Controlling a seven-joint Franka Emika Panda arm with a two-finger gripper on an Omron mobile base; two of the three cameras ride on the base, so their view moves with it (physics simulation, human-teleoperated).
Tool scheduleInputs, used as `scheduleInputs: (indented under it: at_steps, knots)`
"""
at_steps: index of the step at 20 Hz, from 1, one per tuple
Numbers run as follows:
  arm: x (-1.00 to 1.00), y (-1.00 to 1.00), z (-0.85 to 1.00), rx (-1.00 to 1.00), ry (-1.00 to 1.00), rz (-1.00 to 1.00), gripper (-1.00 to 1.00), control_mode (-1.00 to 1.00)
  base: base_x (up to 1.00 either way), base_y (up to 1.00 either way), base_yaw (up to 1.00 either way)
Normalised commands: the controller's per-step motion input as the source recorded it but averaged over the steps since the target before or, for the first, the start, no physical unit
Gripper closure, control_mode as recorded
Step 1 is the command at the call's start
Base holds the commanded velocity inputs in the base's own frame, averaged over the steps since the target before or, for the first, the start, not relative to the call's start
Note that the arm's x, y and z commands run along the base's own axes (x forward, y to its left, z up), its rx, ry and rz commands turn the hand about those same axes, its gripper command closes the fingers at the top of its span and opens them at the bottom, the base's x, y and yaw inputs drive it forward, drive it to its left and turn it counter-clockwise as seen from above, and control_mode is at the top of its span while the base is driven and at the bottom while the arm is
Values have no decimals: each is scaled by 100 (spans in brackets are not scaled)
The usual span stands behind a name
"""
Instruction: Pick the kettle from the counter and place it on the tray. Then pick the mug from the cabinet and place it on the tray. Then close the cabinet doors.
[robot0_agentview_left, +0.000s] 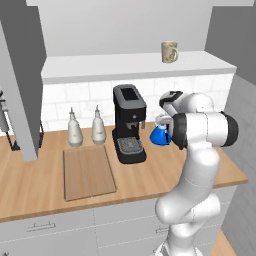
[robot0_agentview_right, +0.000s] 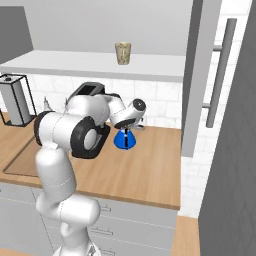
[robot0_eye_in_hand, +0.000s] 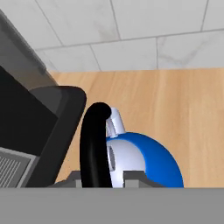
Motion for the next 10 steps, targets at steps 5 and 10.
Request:
scheduleInputs:
  at_steps: [5, 10]
  knots:
    - [-76, 0, 5, 1, 0, 2, 100, -100, 0, 0, 0]
    - [-78, 6, 27, 0, 0, 1, 100, -100, 0, 0, 0]
